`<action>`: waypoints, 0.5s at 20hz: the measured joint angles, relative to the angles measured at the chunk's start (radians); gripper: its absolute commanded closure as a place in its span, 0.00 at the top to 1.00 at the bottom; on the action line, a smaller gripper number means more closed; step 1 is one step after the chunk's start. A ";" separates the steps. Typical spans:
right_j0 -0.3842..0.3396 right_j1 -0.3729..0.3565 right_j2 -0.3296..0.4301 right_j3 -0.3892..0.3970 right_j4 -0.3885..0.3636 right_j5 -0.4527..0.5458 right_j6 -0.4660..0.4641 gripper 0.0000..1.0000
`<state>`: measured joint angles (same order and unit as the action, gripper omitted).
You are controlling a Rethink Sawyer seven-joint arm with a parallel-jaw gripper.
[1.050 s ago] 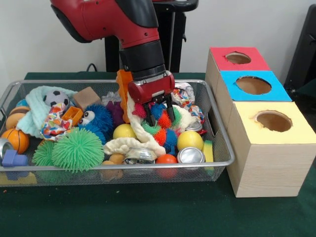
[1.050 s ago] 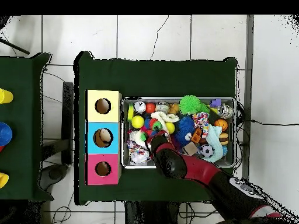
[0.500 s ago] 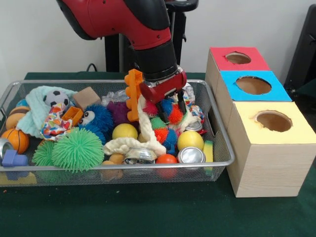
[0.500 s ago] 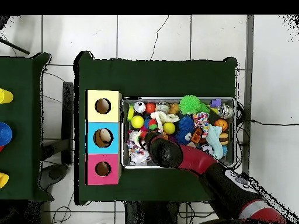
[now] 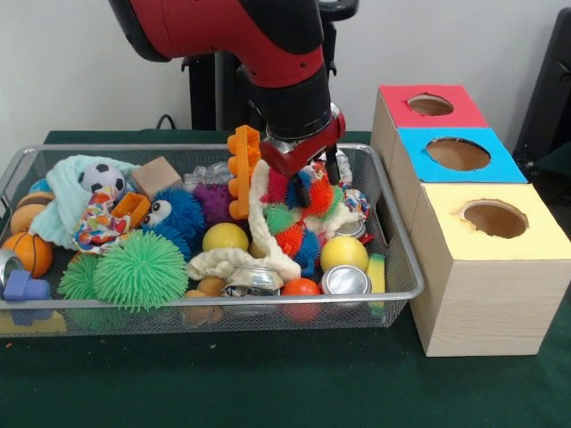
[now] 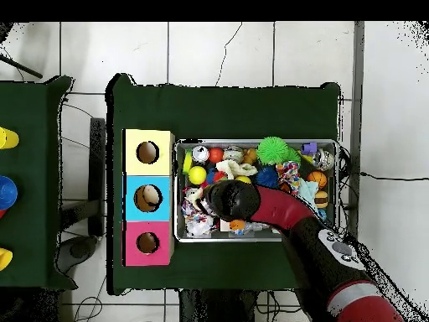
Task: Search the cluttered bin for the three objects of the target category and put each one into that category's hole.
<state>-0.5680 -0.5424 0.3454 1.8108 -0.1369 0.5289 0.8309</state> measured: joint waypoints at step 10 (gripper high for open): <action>0.018 -0.048 -0.048 -0.121 -0.001 0.204 0.000 1.00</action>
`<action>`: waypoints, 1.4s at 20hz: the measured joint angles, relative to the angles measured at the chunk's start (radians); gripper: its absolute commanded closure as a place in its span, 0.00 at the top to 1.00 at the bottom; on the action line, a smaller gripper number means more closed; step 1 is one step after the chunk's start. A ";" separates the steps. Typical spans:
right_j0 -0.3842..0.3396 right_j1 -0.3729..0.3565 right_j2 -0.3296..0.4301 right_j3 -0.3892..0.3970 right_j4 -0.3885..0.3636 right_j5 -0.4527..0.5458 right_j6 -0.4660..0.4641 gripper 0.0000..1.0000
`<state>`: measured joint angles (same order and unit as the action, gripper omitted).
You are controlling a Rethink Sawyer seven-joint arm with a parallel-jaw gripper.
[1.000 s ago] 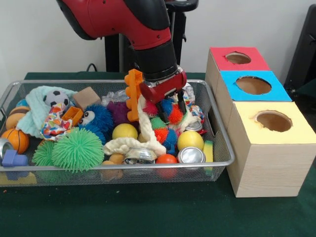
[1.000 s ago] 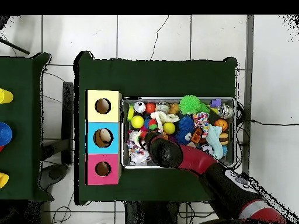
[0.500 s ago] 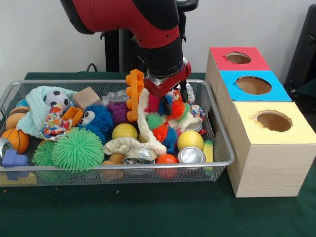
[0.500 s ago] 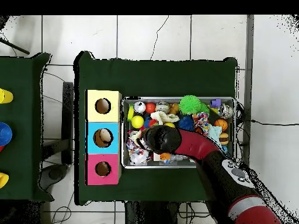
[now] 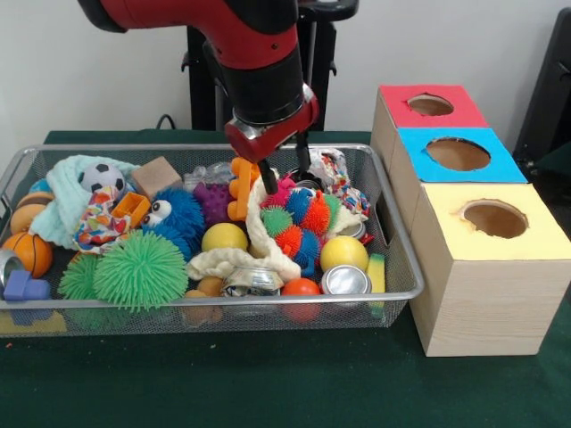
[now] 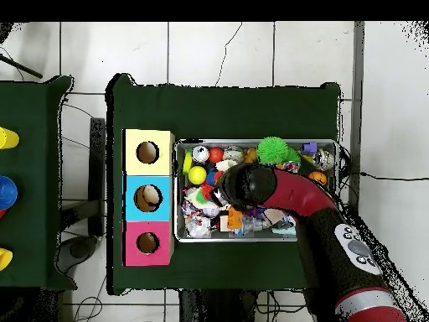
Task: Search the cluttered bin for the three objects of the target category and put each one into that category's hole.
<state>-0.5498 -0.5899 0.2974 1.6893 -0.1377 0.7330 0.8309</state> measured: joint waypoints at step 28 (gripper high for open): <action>-0.002 0.098 -0.086 -0.179 0.065 -0.195 0.052 1.00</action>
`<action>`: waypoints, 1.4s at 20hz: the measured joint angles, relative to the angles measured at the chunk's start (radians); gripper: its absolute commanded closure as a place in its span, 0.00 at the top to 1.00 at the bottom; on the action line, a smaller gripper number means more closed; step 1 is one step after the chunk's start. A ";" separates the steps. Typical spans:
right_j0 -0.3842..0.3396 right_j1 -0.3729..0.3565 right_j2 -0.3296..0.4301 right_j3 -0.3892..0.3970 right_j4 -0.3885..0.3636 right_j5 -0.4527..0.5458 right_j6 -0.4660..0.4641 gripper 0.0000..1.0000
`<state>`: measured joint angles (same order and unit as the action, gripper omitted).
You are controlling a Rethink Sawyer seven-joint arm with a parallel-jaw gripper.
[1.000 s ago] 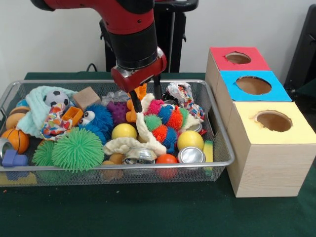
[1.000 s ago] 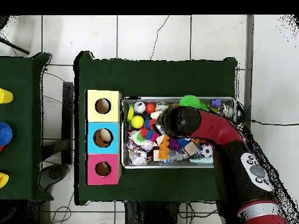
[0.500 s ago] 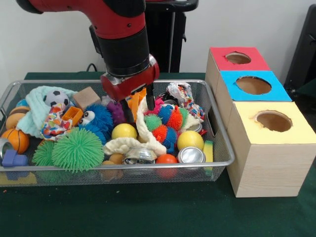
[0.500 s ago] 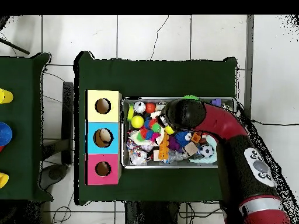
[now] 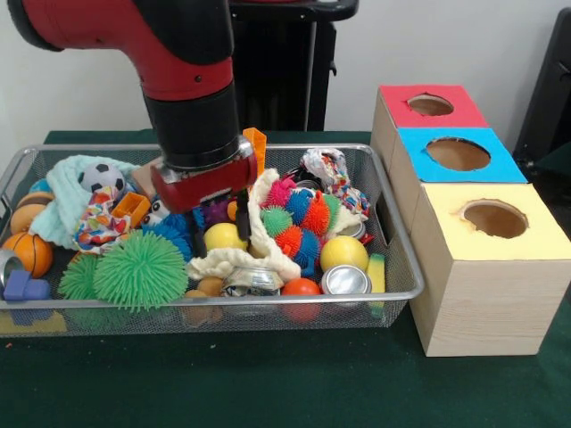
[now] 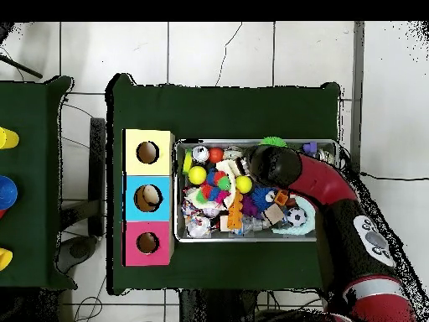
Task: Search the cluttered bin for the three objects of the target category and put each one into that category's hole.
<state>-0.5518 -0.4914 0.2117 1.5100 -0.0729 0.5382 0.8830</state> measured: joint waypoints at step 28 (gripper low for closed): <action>0.012 0.060 -0.147 0.052 0.161 -0.268 0.224 1.00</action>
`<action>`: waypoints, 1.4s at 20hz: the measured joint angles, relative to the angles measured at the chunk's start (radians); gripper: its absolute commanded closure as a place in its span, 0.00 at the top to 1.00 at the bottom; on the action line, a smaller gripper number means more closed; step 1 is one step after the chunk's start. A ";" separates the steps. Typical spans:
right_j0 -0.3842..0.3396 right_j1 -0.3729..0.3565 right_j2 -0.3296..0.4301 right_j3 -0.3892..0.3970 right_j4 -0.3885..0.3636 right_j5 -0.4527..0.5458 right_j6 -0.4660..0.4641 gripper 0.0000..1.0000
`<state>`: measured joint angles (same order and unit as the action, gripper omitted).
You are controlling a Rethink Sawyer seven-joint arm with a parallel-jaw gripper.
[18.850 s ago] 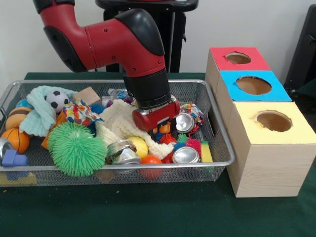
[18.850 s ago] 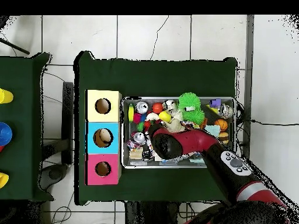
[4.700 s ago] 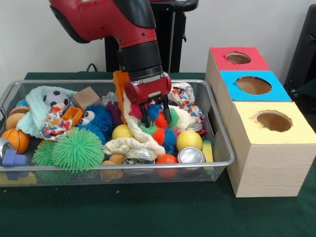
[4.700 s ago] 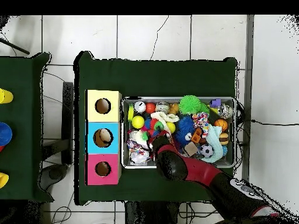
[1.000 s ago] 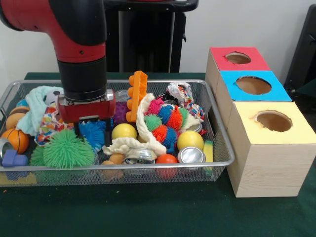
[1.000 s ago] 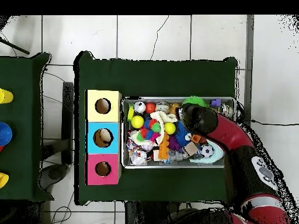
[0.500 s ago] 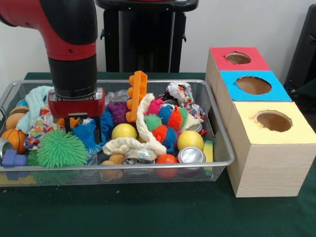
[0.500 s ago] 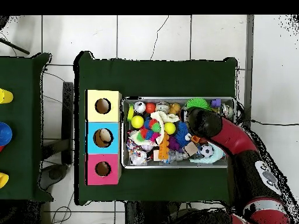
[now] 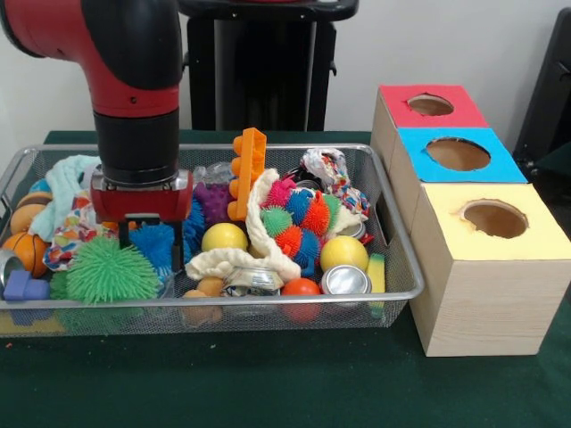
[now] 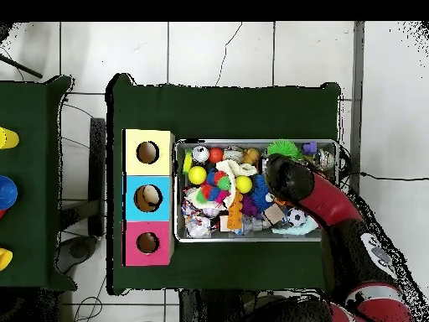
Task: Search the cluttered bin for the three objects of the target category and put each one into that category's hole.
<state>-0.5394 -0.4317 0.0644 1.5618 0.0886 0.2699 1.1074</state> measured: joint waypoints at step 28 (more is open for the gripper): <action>0.071 0.053 -0.044 0.069 0.144 -0.163 0.179 1.00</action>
<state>-0.4685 -0.3789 0.0200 1.6310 0.2323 0.1069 1.2867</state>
